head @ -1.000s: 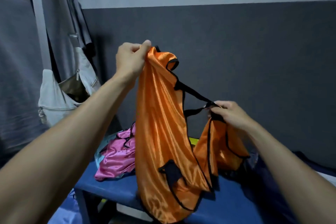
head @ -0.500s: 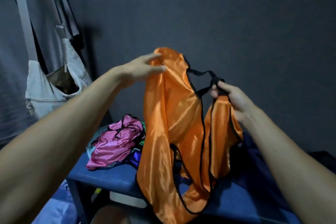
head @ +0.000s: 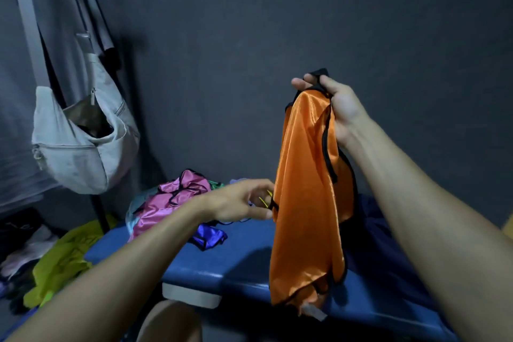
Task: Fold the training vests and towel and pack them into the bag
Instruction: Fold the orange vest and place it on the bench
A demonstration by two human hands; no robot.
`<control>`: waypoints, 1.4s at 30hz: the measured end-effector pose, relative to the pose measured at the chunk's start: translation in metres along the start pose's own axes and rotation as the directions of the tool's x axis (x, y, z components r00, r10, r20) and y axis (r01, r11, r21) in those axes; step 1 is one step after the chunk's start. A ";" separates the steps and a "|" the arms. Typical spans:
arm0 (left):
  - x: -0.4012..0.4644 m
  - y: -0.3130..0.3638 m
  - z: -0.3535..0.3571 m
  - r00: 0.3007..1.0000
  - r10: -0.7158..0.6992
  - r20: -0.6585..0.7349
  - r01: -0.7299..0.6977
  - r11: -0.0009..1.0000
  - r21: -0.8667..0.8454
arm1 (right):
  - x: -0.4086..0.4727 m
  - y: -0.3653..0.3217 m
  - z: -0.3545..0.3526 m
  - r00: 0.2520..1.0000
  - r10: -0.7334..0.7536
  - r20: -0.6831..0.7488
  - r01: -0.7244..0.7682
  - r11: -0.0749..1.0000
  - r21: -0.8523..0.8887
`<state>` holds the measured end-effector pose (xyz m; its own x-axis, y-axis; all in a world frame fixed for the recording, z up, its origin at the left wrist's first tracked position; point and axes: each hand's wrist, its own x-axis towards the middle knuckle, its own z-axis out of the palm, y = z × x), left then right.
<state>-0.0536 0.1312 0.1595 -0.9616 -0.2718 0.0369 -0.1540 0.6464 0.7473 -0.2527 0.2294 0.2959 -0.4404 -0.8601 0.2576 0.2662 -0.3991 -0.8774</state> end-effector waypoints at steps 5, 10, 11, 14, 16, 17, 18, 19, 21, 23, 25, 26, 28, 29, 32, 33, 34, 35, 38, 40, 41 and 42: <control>-0.001 -0.005 0.014 0.996 0.039 -0.076 -0.046 0.995 -0.084 | -0.006 -0.017 -0.012 0.999 -0.039 -0.027 0.039 0.999 0.033; -0.021 0.010 -0.049 0.984 0.010 -0.178 -0.020 0.998 -0.056 | -0.010 -0.015 -0.054 0.997 0.015 -0.073 -0.006 0.993 0.118; -0.025 0.015 -0.062 0.983 0.015 -0.184 -0.013 1.000 0.015 | -0.013 -0.014 -0.062 0.995 0.050 -0.081 -0.042 0.994 0.097; -0.030 0.034 -0.094 0.957 0.033 -0.288 0.000 0.994 0.113 | -0.020 -0.007 -0.086 0.981 0.159 -0.113 -0.160 0.987 -0.004; -0.032 0.045 -0.112 0.964 0.002 -0.265 0.058 0.974 0.220 | -0.025 -0.004 -0.095 0.970 0.217 -0.112 -0.221 0.975 -0.023; -0.033 0.051 -0.119 0.966 -0.008 -0.259 0.080 0.960 0.268 | -0.026 -0.004 -0.100 0.966 0.228 -0.121 -0.235 0.971 -0.045; -0.033 0.056 -0.124 0.964 0.003 -0.267 0.071 0.961 0.267 | -0.025 -0.003 -0.106 0.964 0.232 -0.133 -0.244 0.966 -0.081; -0.033 0.061 -0.128 0.959 0.030 -0.281 0.029 0.978 0.205 | -0.024 -0.002 -0.111 0.960 0.247 -0.136 -0.265 0.954 -0.139; -0.030 0.076 -0.130 0.950 0.078 -0.303 -0.099 0.994 -0.052 | -0.021 0.002 -0.119 0.941 0.268 -0.206 -0.330 0.859 -0.391; -0.023 0.094 -0.129 0.945 0.115 -0.306 -0.193 0.952 -0.236 | -0.018 0.011 -0.122 0.926 0.222 -0.306 -0.378 0.556 -0.740; -0.013 0.110 -0.128 0.954 0.148 -0.259 -0.209 0.951 -0.229 | -0.018 0.022 -0.110 0.935 0.187 -0.302 -0.341 0.235 -0.910; -0.009 0.120 -0.124 0.961 0.149 -0.233 -0.194 0.965 -0.179 | -0.019 0.025 -0.098 0.954 0.130 -0.272 -0.290 0.155 -0.944; 0.001 0.136 -0.115 0.969 0.157 -0.189 -0.175 0.981 -0.083 | -0.024 0.021 -0.066 0.996 -0.029 -0.084 -0.075 0.227 -0.971; 0.005 0.143 -0.112 0.968 0.169 -0.183 -0.181 0.982 -0.047 | -0.028 0.015 -0.046 0.999 -0.050 0.023 0.041 0.403 -0.914; 0.012 0.160 -0.103 0.958 0.217 -0.186 -0.218 0.976 0.014 | -0.045 -0.005 0.000 0.951 0.042 0.306 0.141 0.822 -0.551; 0.013 0.163 -0.102 0.951 0.242 -0.190 -0.242 0.970 0.024 | -0.049 -0.010 0.008 0.943 0.025 0.332 0.142 0.872 -0.468; 0.014 0.165 -0.101 0.940 0.270 -0.210 -0.266 0.963 0.046 | -0.050 -0.012 0.011 0.937 0.003 0.349 0.146 0.904 -0.401; 0.013 0.167 -0.101 0.925 0.291 -0.244 -0.282 0.957 0.075 | -0.048 -0.013 0.012 0.934 -0.019 0.356 0.158 0.917 -0.365; 0.014 0.165 -0.100 0.898 0.318 -0.303 -0.291 0.948 0.131 | -0.049 -0.011 0.011 0.913 0.039 0.407 0.140 0.906 -0.400; 0.018 0.161 -0.098 0.909 0.303 -0.286 -0.290 0.953 0.087 | -0.049 -0.004 0.014 0.910 0.081 0.407 0.123 0.884 -0.450; 0.019 0.159 -0.097 0.914 0.296 -0.277 -0.290 0.955 0.060 | -0.048 -0.001 0.017 0.911 0.092 0.401 0.108 0.887 -0.449; 0.020 0.157 -0.097 0.913 0.297 -0.278 -0.296 0.954 0.047 | -0.049 0.001 0.021 0.902 0.110 0.417 0.090 0.897 -0.433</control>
<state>-0.0747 0.1586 0.3417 -0.8609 -0.2549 0.4403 0.1266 0.7309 0.6706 -0.2132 0.2642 0.2908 -0.0103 -0.9525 0.3044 -0.1719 -0.2982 -0.9389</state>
